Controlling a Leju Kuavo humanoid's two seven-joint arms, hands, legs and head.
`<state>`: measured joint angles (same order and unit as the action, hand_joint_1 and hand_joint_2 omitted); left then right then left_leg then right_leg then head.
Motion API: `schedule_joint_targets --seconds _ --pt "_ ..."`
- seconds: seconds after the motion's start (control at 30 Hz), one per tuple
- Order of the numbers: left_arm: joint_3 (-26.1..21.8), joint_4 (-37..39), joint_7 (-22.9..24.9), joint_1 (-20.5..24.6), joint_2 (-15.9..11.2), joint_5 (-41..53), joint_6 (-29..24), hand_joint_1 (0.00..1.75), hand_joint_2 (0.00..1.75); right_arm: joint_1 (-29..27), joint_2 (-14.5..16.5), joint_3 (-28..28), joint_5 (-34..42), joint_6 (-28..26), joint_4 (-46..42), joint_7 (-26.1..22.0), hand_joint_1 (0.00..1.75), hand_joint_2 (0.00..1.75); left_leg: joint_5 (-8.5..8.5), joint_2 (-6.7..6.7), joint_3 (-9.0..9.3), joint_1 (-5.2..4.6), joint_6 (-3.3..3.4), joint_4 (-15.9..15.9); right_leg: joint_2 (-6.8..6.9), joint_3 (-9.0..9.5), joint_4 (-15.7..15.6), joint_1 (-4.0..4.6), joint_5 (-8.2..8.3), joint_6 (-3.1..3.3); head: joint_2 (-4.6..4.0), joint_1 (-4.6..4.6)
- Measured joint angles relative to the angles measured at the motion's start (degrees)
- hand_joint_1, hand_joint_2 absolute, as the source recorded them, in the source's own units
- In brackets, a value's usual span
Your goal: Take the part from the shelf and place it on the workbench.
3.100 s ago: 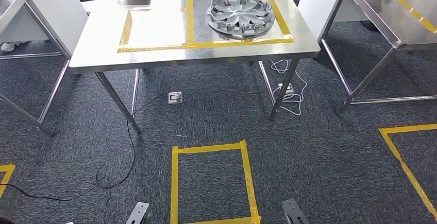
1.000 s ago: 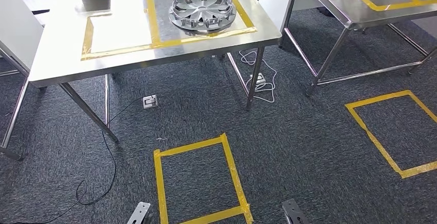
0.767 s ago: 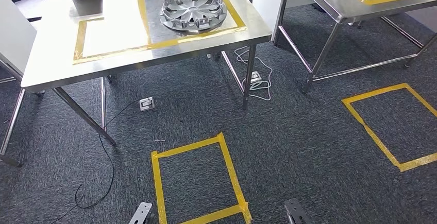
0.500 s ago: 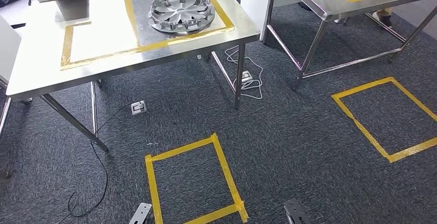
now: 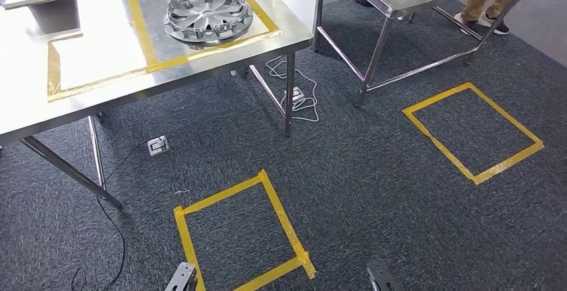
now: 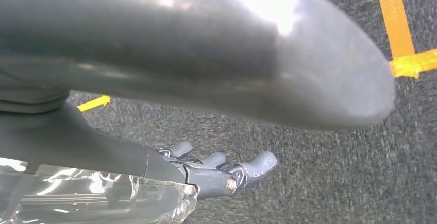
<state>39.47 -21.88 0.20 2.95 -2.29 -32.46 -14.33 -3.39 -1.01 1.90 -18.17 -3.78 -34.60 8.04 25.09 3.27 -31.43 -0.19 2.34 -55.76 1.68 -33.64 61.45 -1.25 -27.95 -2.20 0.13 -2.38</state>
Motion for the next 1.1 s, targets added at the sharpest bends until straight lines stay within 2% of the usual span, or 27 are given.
schedule_joint_targets --seconds 0.03,0.07,0.1,0.17,0.2,0.27,0.3,0.33,0.37,0.4,0.43,0.47,0.53,0.6,0.67,0.7,0.77,0.8,0.83,0.87,0.9,0.93,0.97,1.0,1.03,1.07,1.1 --pt "0.0 0.0 0.0 0.0 0.0 -0.1 0.0 0.0 0.0 0.1 0.0 0.0 0.0 0.0 0.0 0.0 0.0 0.0 0.15 0.44 0.0 -0.13 -0.25 -0.2 0.88 1.73 -3.3 0.12 0.94 0.23 0.0 -0.01" --pt "0.0 0.0 0.0 0.0 0.0 -0.1 0.0 0.0 0.0 0.2 -0.1 0.0 0.1 -0.1 0.0 0.0 0.0 0.0 0.28 0.85 0.02 -0.25 -0.54 -0.4 1.45 2.61 -5.1 0.25 1.39 0.64 0.0 -0.01" --pt "0.0 0.0 -0.1 0.0 0.0 -0.2 0.0 0.0 0.0 0.2 -0.1 0.0 0.2 -0.1 0.0 0.0 0.0 0.0 0.36 1.26 0.07 -0.31 -0.84 -0.4 1.41 2.64 -5.5 0.42 1.45 1.16 0.0 -0.03" --pt "0.0 0.0 -0.1 0.1 0.0 -0.2 0.0 0.0 0.0 0.1 -0.1 0.1 0.6 -0.1 0.0 0.0 0.0 0.0 0.52 1.88 0.16 -0.14 -1.44 -0.5 0.2 2.58 -5.7 0.29 1.8 1.91 0.0 -0.01" --pt "0.0 0.0 -0.1 0.1 0.0 -0.1 0.0 0.0 0.0 0.1 -0.1 0.1 0.8 -0.1 0.0 0.0 0.0 0.0 1.07 1.36 0.03 0.01 -1.77 -1.1 -0.35 2.65 -5.9 0.1 2.02 2.26 0.0 -0.06" --pt "0.1 0.0 -0.1 0.1 0.0 0.1 0.0 0.0 0.0 0.0 0.0 0.1 1.0 -0.2 0.0 -0.1 0.0 0.0 4.1 -0.89 -1.43 0.4 -2.39 -5.2 -1.43 2.79 -6.0 -0.31 2.42 2.78 0.0 -0.14" --pt "0.2 0.0 -0.1 0.1 0.0 0.2 0.0 0.0 0.0 0.0 0.1 0.2 1.0 -0.2 0.0 -0.2 0.0 0.0 6.25 -2.06 -2.84 0.57 -2.68 -8.8 -2.0 2.7 -6.0 -0.28 2.52 2.92 0.0 -0.2" --pt "0.3 0.0 0.0 0.1 -0.1 0.2 0.0 0.0 0.0 -0.1 0.1 0.2 1.1 -0.2 0.0 -0.2 0.0 0.0 8.13 -2.6 -4.44 0.71 -2.89 -12.8 -2.61 2.64 -5.9 -0.22 2.59 3.0 0.0 -0.2" --pt "0.4 0.0 0.0 0.0 -0.1 0.2 0.1 0.0 0.0 -0.2 0.1 0.2 1.1 -0.3 0.0 -0.2 0.0 0.0 9.17 -2.82 -5.72 0.79 -3.03 -15.8 -3.26 2.6 -5.9 -0.16 2.62 3.03 0.0 -0.19" --pt "0.5 0.0 0.0 0.0 -0.1 0.2 0.1 0.0 0.0 -0.3 0.1 0.2 1.1 -0.3 0.0 -0.3 0.0 0.0 9.09 -2.94 -6.25 0.82 -3.06 -17.0 -3.97 2.59 -5.8 -0.11 2.64 3.06 0.0 -0.19" --pt "0.6 0.0 0.0 0.0 -0.1 0.2 0.1 0.0 0.0 -0.4 0.1 0.2 1.1 -0.3 0.0 -0.3 0.0 0.0 7.87 -3.1 -5.75 0.83 -2.99 -15.9 -4.7 2.64 -5.8 -0.09 2.63 3.05 0.0 -0.18" --pt "0.6 0.0 0.0 0.0 -0.1 0.2 0.1 0.0 0.0 -0.5 0.1 0.2 1.1 -0.3 0.0 -0.3 0.0 0.0 5.81 -3.54 -4.32 0.83 -2.81 -12.8 -5.45 2.72 -5.7 -0.08 2.63 3.03 0.0 -0.18" --pt "0.6 0.0 0.0 0.0 -0.2 0.3 0.2 0.0 0.0 -0.5 0.3 0.2 1.1 -0.4 0.0 -0.4 0.0 0.0 2.07 -6.09 -0.85 0.88 -2.12 -5.0 -6.91 2.7 -5.6 -0.05 2.7 2.81 0.0 -0.1" --pt "0.7 0.0 0.1 0.1 -0.3 0.3 0.2 0.0 0.0 -0.5 0.5 0.3 1.2 -0.5 0.0 -0.5 0.0 0.0 1.06 -7.9 0.65 0.8 -1.47 -1.3 -8.17 2.12 -5.6 -0.18 2.97 2.19 0.0 -0.18" --pt "0.9 0.0 0.1 0.2 -0.3 0.3 0.3 0.0 0.0 -0.7 0.5 0.3 1.3 -0.5 0.0 -0.6 0.0 0.0 1.1 -7.04 0.66 0.75 -1.01 -0.7 -9.15 1.4 -5.7 -0.31 3.38 1.35 0.0 -0.36" --pt "1.0 0.0 0.2 0.3 -0.3 0.3 0.3 0.0 0.0 -0.9 0.5 0.3 1.3 -0.6 0.0 -0.6 0.0 0.0 0.86 -6.4 0.76 0.84 -0.73 -0.2 -8.56 1.02 -5.5 -0.25 3.38 1.08 0.0 -0.38" --pt "1.1 0.0 0.2 0.4 -0.2 0.3 0.3 0.0 0.0 -1.0 0.4 0.3 1.3 -0.6 0.0 -0.6 0.0 0.0 0.27 -4.95 1.0 0.95 -0.14 0.7 -5.46 -0.87 -2.4 -0.03 1.73 1.09 0.0 -0.14" --pt "1.1 0.0 0.2 0.4 -0.2 0.3 0.3 0.0 0.0 -0.9 0.4 0.3 1.3 -0.7 0.0 -0.7 0.0 0.0 0.15 -4.18 1.01 0.84 -0.01 0.9 -3.72 -2.58 1.1 -0.01 0.1 1.3 0.0 -0.03" --pt "1.1 0.0 0.2 0.4 -0.2 0.3 0.3 0.0 0.0 -0.8 0.4 0.3 1.3 -0.7 -0.1 -0.7 0.0 0.0 0.12 -3.31 0.91 0.71 0.09 0.9 -2.8 -4.67 5.4 -0.02 -1.75 1.45 0.0 0.06" --pt "1.1 0.0 0.2 0.4 -0.2 0.3 0.3 0.0 0.0 -0.8 0.4 0.3 1.3 -0.7 -0.1 -0.7 0.0 0.0 0.11 -2.43 0.82 0.6 0.11 0.9 -2.45 -6.51 9.4 -0.07 -3.18 1.42 0.0 0.08" --pt "1.2 0.0 0.2 0.4 -0.2 0.3 0.3 0.0 0.0 -0.8 0.4 0.3 1.3 -0.7 -0.1 -0.7 0.0 0.0 0.11 -1.6 0.75 0.52 0.12 0.9 -2.32 -7.37 11.5 -0.12 -3.82 1.17 0.0 0.09" --pt "1.2 0.0 0.2 0.4 -0.1 0.3 0.3 0.0 0.0 -0.9 0.4 0.3 1.3 -0.7 -0.1 -0.7 0.0 0.0 0.1 -0.82 0.72 0.48 0.12 0.9 -2.16 -7.04 11.4 -0.15 -3.61 0.75 0.0 0.11" --pt "1.2 0.0 0.2 0.4 -0.1 0.3 0.3 0.0 0.0 -1.0 0.4 0.3 1.3 -0.7 -0.1 -0.7 0.0 0.0 0.11 -0.1 0.74 0.45 0.09 0.8 -1.82 -5.29 8.6 -0.17 -2.57 0.25 0.0 0.12" --pt "1.2 0.0 0.2 0.4 -0.1 0.3 0.3 0.0 0.0 -1.1 0.4 0.3 1.3 -0.7 -0.1 -0.7 0.0 0.0 0.14 0.57 0.8 0.41 0.01 0.8 -0.98 -2.62 4.1 -0.15 -1.17 -0.18 0.0 0.13" --pt "1.2 0.0 0.2 0.5 0.0 0.3 0.3 0.0 0.0 -1.0 0.4 0.3 1.3 -0.7 -0.1 -0.7 0.0 0.0 0.22 1.15 0.81 0.27 -0.17 0.6 0.38 -0.09 -0.3 -0.05 0.05 -0.24 0.0 0.2" --pt "1.2 0.0 0.2 0.5 0.0 0.3 0.3 0.0 0.0 -0.9 0.4 0.3 1.3 -0.7 -0.2 -0.7 0.0 0.0 0.34 1.71 0.84 0.09 -0.42 0.5 1.38 1.81 -3.7 0.07 1.0 0.0 0.0 0.28" --pt "1.2 0.0 0.2 0.6 0.0 0.3 0.3 0.0 0.0 -0.8 0.4 0.3 1.3 -0.7 -0.2 -0.7 0.0 0.0 0.43 2.22 0.88 -0.08 -0.72 0.4 2.02 2.75 -5.5 0.21 1.49 0.46 0.0 0.36"
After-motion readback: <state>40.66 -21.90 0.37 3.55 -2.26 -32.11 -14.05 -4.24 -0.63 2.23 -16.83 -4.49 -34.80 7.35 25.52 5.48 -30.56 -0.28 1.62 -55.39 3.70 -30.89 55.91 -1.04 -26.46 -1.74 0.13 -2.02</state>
